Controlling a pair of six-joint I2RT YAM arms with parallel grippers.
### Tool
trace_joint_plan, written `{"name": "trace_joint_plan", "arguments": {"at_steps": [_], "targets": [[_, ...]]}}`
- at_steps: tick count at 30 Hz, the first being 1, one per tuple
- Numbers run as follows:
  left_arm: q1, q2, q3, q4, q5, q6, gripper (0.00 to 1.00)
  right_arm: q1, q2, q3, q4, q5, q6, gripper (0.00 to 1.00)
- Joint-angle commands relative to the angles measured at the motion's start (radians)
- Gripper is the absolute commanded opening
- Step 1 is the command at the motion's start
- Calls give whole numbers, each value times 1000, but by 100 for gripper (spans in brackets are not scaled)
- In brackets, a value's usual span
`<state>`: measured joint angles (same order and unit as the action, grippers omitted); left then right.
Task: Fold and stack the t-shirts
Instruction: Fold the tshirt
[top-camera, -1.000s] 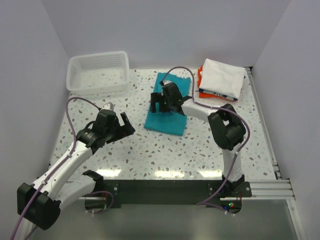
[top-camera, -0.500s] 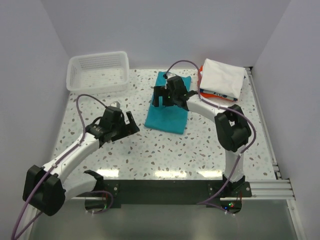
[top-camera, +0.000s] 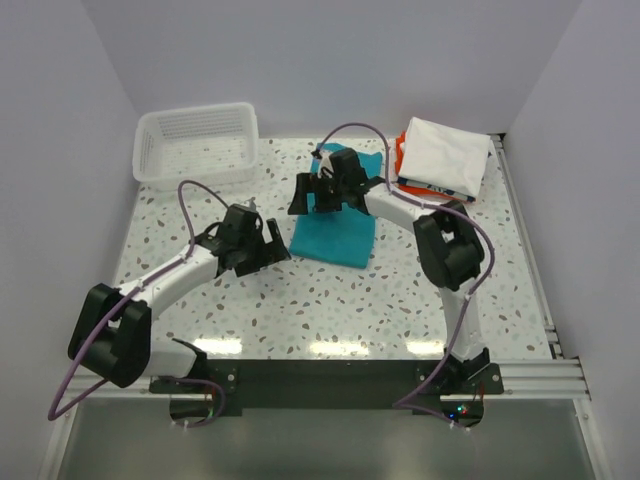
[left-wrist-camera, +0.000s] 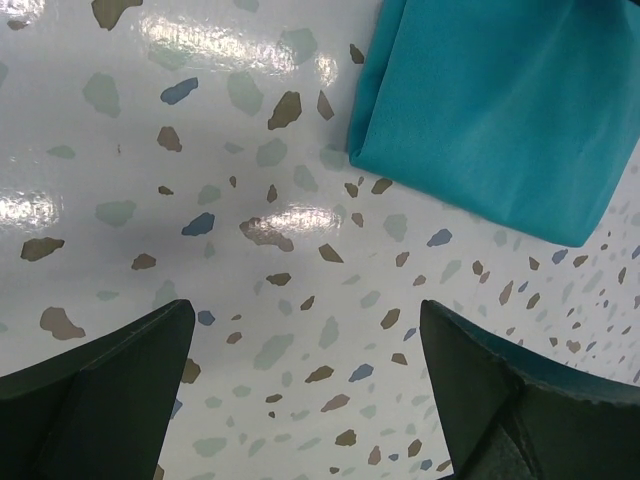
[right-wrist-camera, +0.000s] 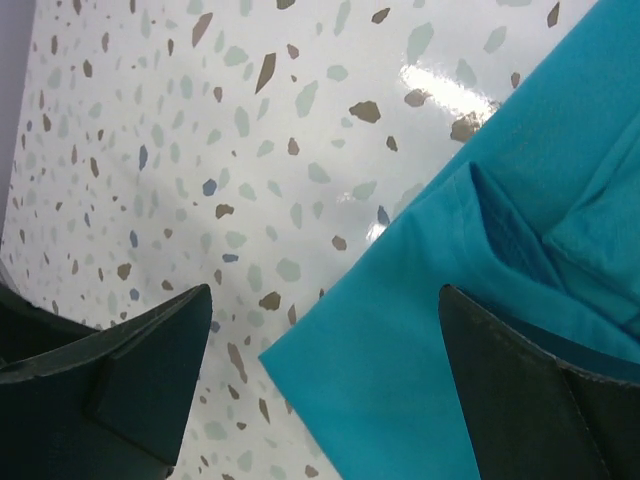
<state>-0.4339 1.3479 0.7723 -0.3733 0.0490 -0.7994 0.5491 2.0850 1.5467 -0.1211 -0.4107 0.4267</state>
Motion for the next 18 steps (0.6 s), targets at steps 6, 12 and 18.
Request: {"name": "trace_joint_plan", "arguments": {"at_steps": [6,12,18], "targets": [[4,-21,27,24,-1,20,100,-38,237,308,-78,26,-9,99],[4,-18,36,27,-8,25,100,-57,273,389,-109,-56,-43,99],[4,48,96,53,-8,34,100,-58,166,506,-181,-71,-77,99]]}}
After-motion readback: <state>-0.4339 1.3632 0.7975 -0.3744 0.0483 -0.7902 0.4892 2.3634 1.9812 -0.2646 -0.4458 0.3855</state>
